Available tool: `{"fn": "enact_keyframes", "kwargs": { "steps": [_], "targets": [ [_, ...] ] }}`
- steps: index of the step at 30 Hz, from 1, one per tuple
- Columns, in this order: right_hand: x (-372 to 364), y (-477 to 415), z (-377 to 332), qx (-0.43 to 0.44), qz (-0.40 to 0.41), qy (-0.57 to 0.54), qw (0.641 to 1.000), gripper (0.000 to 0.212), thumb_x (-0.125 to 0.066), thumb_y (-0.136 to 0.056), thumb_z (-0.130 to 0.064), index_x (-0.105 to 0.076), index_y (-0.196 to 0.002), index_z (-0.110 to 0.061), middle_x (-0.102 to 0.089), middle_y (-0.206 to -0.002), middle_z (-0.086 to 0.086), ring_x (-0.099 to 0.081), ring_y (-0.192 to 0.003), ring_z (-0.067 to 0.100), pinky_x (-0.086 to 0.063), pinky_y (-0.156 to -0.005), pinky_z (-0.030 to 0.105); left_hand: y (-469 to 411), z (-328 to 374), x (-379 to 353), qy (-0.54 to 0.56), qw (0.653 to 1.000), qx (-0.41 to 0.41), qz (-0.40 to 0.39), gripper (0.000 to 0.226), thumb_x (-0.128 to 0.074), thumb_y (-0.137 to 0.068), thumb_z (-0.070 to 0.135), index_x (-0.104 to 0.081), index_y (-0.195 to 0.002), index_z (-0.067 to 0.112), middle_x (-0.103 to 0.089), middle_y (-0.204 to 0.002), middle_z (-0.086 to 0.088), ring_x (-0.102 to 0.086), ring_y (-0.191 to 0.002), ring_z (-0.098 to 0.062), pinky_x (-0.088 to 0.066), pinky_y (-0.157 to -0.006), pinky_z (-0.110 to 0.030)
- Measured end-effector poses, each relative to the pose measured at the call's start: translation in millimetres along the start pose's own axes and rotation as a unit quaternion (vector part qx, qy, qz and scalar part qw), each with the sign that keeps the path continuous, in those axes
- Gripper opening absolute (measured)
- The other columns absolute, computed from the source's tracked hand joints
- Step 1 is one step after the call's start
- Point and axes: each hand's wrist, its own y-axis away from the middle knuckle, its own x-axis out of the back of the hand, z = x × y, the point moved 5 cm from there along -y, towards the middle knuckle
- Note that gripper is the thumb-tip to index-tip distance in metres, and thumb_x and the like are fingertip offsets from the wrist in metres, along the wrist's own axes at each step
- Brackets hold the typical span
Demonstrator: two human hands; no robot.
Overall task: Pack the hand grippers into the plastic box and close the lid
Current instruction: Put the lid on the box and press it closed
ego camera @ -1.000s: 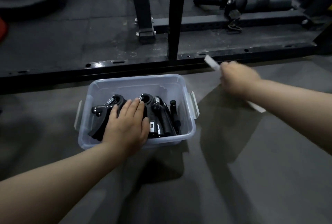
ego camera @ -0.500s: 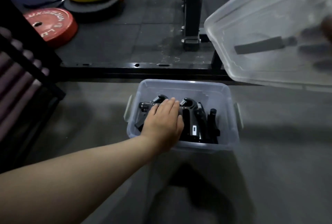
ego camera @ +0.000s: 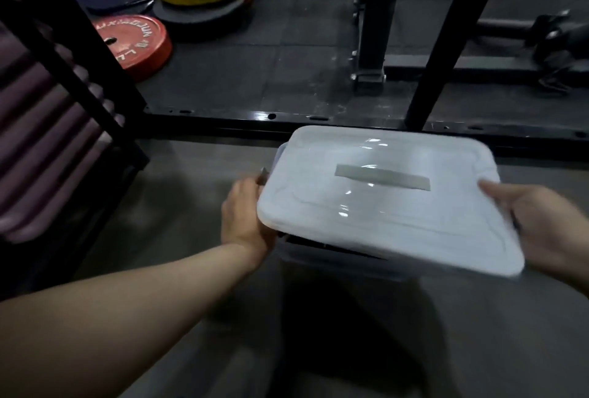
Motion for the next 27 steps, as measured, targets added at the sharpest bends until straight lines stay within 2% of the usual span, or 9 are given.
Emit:
{"fn": "enact_keyframes", "kwargs": {
  "steps": [3, 6, 11, 13, 14, 17, 19, 23, 27],
  "targets": [
    [-12.2, -8.3, 16.4, 0.000, 0.025, -0.001, 1.000, 0.032, -0.057, -0.094, -0.022, -0.064, -0.117, -0.002, -0.073, -0.107, 0.012, -0.071, -0.096, 0.031, -0.054, -0.081, 0.042, -11.6, -27.4, 7.6, 0.171, 0.975, 0.118, 0.073, 0.037, -0.046, -0.084, 0.007, -0.057, -0.119, 0.012, -0.060, -0.114, -0.012, -0.058, -0.104, -0.027, -0.047, -0.096, -0.038],
    [-16.7, -17.0, 11.6, 0.060, 0.048, 0.025, 0.997, 0.023, -0.056, -0.096, -0.021, -0.065, -0.109, -0.004, -0.075, -0.095, 0.011, -0.073, -0.080, 0.028, -0.054, -0.074, 0.040, -15.5, -39.9, 17.8, 0.114, 0.982, 0.124, 0.089, 0.046, -0.037, -0.080, -0.006, -0.063, -0.112, 0.015, -0.065, -0.104, -0.010, -0.061, -0.096, -0.028, -0.048, -0.095, -0.040],
    [-25.3, -15.7, 13.5, 0.168, 0.105, 0.231, 0.953, 0.035, -0.049, -0.097, -0.032, -0.052, -0.076, -0.004, -0.052, -0.059, 0.012, -0.049, -0.047, 0.023, -0.040, -0.044, 0.030, -20.7, -21.5, 9.5, 0.124, 0.988, 0.086, -0.021, 0.022, -0.050, -0.091, 0.018, -0.068, -0.101, 0.021, -0.067, -0.105, -0.002, -0.061, -0.096, -0.018, -0.049, -0.089, -0.029],
    [-33.3, -14.0, 15.9, 0.210, 0.112, 0.283, 0.929, 0.039, -0.044, -0.098, -0.032, -0.048, -0.071, -0.005, -0.053, -0.062, 0.019, -0.051, -0.052, 0.026, -0.040, -0.042, 0.033, -19.4, -8.6, -4.5, 0.087, 0.991, 0.059, -0.088, 0.024, -0.046, -0.087, 0.032, -0.065, -0.091, 0.017, -0.062, -0.093, -0.008, -0.058, -0.086, -0.027, -0.050, -0.076, -0.035],
    [-37.4, -13.3, 16.2, 0.231, 0.117, 0.310, 0.915, 0.040, -0.042, -0.098, -0.033, -0.050, -0.072, -0.004, -0.058, -0.070, 0.023, -0.056, -0.062, 0.029, -0.045, -0.041, 0.033, -19.0, -7.4, -10.9, 0.064, 0.991, 0.058, -0.101, 0.032, -0.043, -0.084, 0.036, -0.064, -0.098, 0.015, -0.060, -0.097, -0.015, -0.056, -0.092, -0.032, -0.051, -0.081, -0.040],
    [-37.0, -25.1, 18.2, 0.211, 0.178, 0.370, 0.887, 0.035, -0.040, -0.095, -0.041, -0.057, -0.089, -0.010, -0.046, -0.114, 0.016, -0.045, -0.110, 0.033, -0.057, -0.073, 0.048, -18.7, -7.2, -15.0, 0.017, 0.991, 0.090, -0.096, 0.038, -0.046, -0.087, 0.030, -0.058, -0.120, 0.015, -0.054, -0.119, -0.012, -0.046, -0.116, -0.030, -0.040, -0.103, -0.041],
    [-33.2, -35.2, 22.8, 0.178, 0.196, 0.399, 0.878, 0.034, -0.042, -0.095, -0.042, -0.053, -0.101, -0.009, -0.034, -0.125, 0.012, -0.039, -0.118, 0.037, -0.047, -0.096, 0.052, -16.1, -1.2, -14.0, -0.050, 0.993, 0.072, -0.082, 0.039, -0.047, -0.092, 0.030, -0.055, -0.128, 0.016, -0.052, -0.127, -0.010, -0.041, -0.122, -0.030, -0.034, -0.106, -0.039],
    [-34.0, -46.7, 30.1, 0.214, 0.179, 0.467, 0.839, 0.053, -0.041, -0.099, -0.037, -0.030, -0.145, -0.011, -0.031, -0.137, 0.017, -0.034, -0.127, 0.040, -0.031, -0.109, 0.049, -12.1, -2.3, -20.3, -0.019, 0.991, 0.083, -0.107, 0.047, -0.046, -0.097, 0.031, -0.041, -0.142, 0.016, -0.040, -0.141, -0.009, -0.032, -0.133, -0.029, -0.027, -0.112, -0.038],
    [-36.2, -47.2, 36.2, 0.243, 0.175, 0.491, 0.818, 0.061, -0.038, -0.101, -0.035, -0.017, -0.153, -0.014, -0.033, -0.136, 0.021, -0.036, -0.125, 0.040, -0.031, -0.109, 0.049, -10.6, -2.1, -18.6, 0.011, 0.990, 0.090, -0.107, 0.050, -0.046, -0.098, 0.030, -0.038, -0.145, 0.016, -0.036, -0.144, -0.007, -0.029, -0.136, -0.026, -0.024, -0.114, -0.036]
  ]
}}
